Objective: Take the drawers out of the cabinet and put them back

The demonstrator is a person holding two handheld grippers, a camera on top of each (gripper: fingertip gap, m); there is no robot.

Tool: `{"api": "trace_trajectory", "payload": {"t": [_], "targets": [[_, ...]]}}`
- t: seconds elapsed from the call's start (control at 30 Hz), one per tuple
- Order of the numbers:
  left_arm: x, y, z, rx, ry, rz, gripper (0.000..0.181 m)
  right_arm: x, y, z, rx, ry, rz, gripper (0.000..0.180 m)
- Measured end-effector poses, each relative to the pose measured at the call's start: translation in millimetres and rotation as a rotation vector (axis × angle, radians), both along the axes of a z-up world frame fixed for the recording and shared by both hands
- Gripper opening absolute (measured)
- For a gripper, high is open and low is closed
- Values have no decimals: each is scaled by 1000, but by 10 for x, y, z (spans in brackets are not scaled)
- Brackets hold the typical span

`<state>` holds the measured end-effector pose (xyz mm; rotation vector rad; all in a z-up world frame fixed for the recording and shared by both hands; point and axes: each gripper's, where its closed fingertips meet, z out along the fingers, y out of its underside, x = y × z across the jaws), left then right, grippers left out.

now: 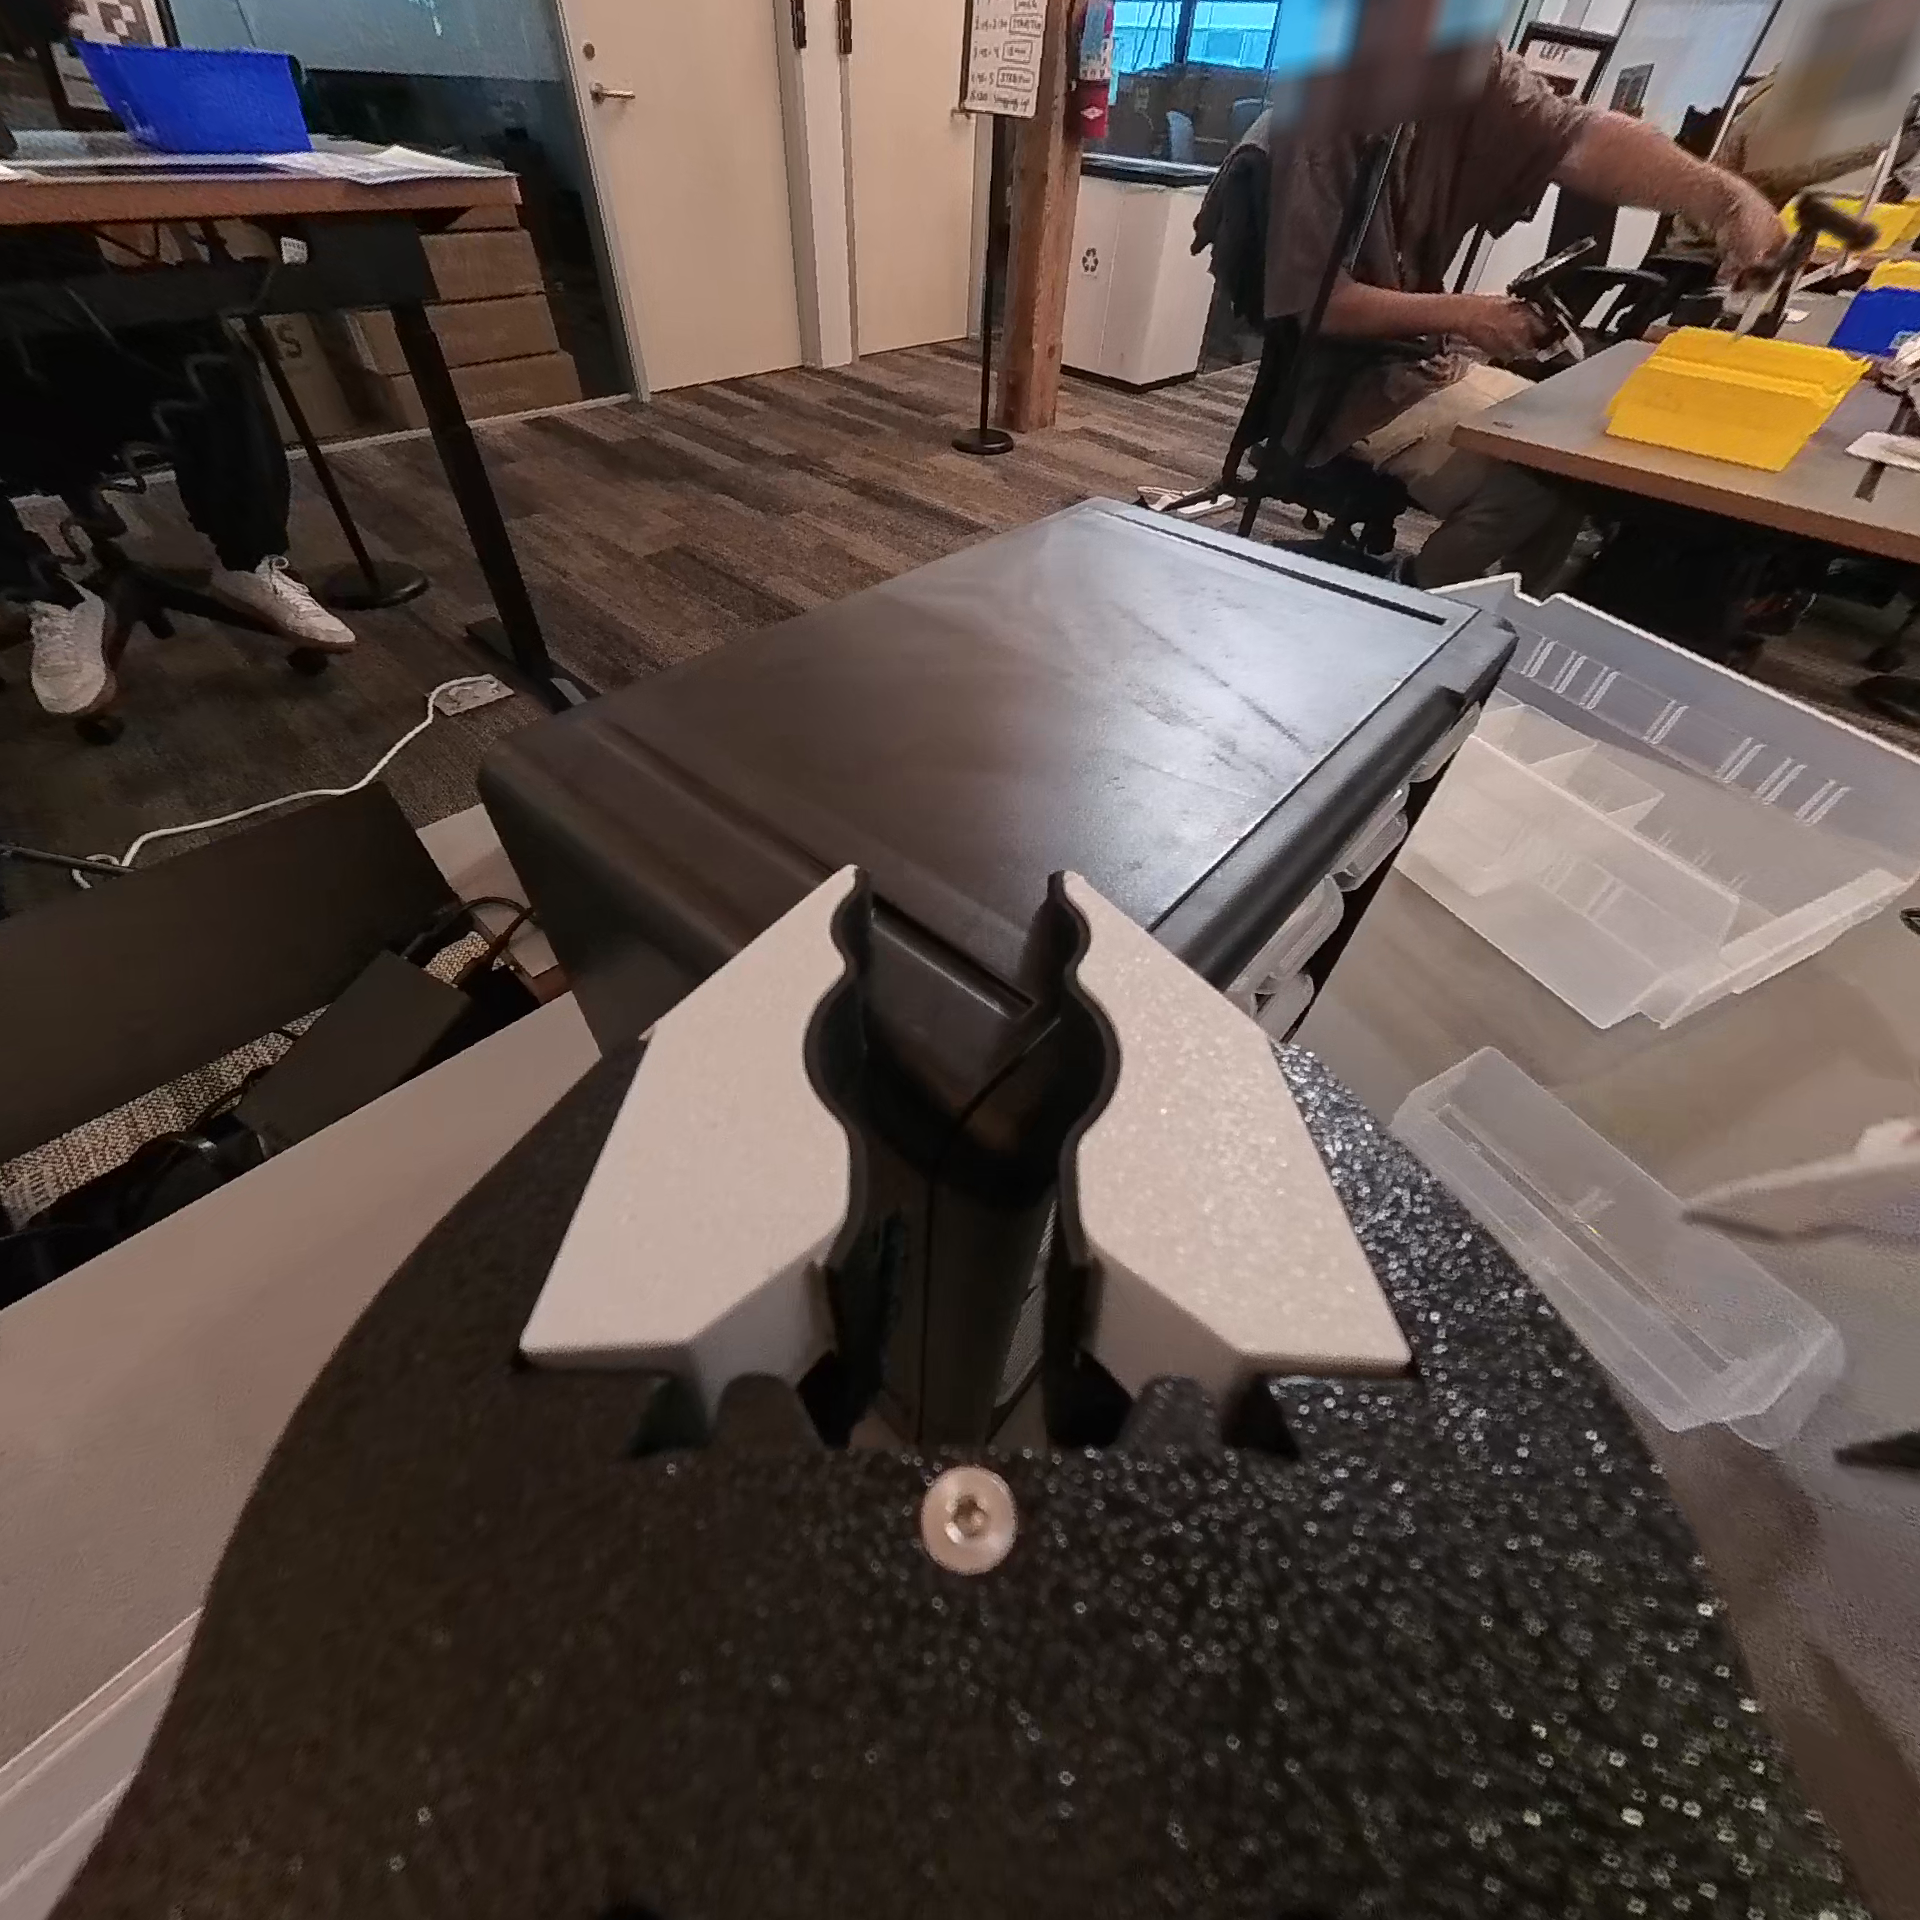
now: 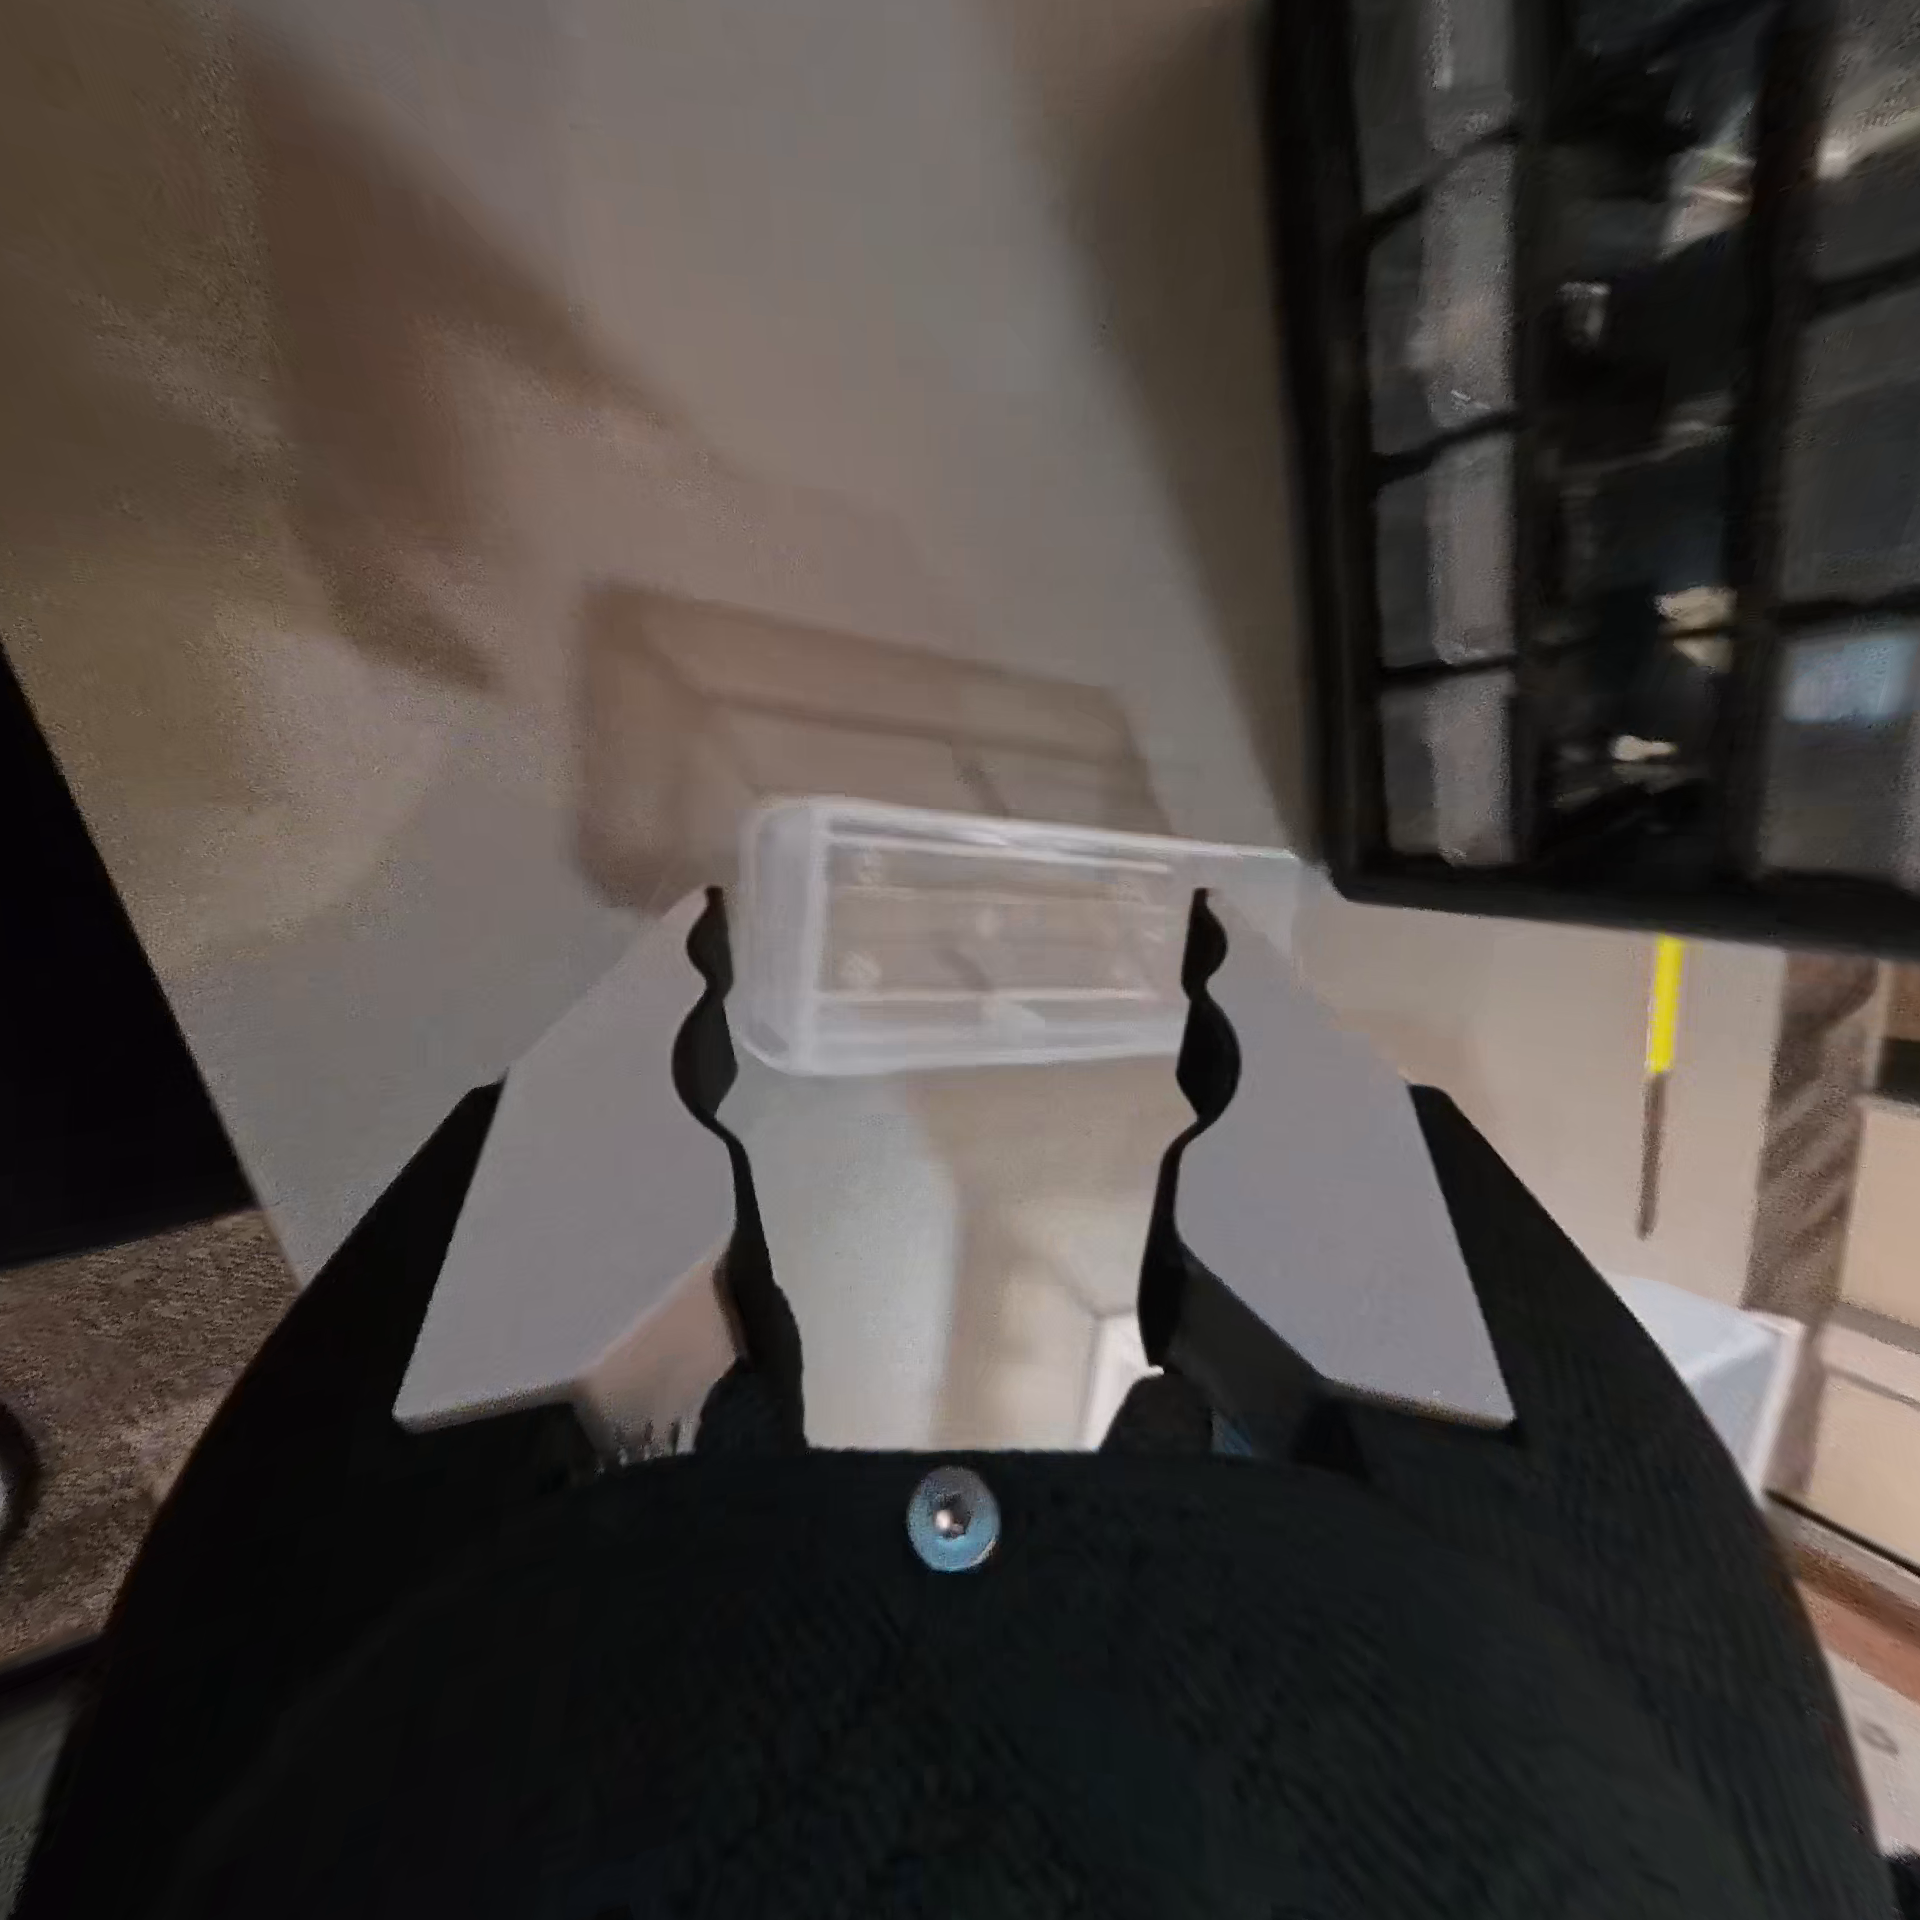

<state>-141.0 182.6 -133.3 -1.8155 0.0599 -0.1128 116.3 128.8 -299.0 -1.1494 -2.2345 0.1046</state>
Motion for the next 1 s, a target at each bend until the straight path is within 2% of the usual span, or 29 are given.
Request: {"api": "trace_trajectory", "payload": {"t": [0.07,0.17,0.37,0.4,0.43,0.5,0.53,0.63,0.73,0.9,1.0], "targets": [[0,-1,-1,0,-1,0,31,118,261,131,80,-18,36,84],[0,-1,-1,0,-1,-1,32,328,682,102,310,-204,116,80],[0,-3,-3,-3,2,3,31,303,708,-296,505,-458,484,68],[1,-3,-3,-3,1,3,31,281,709,-341,525,-472,526,63],[0,-3,-3,-3,1,3,31,259,698,-381,526,-477,554,49],[1,-3,-3,-4,2,3,31,212,697,-416,528,-482,562,9],[1,-3,-4,-4,3,3,31,208,712,-418,527,-492,553,6],[1,-3,-5,-2,1,0,31,258,748,-338,458,-506,463,0],[1,-4,-5,-3,2,1,32,308,818,32,381,-447,328,0],[2,-3,-6,-2,1,1,31,733,1437,994,252,-399,-127,0],[2,-4,-7,-3,1,2,31,1183,1818,1135,119,-470,-362,0]]}}
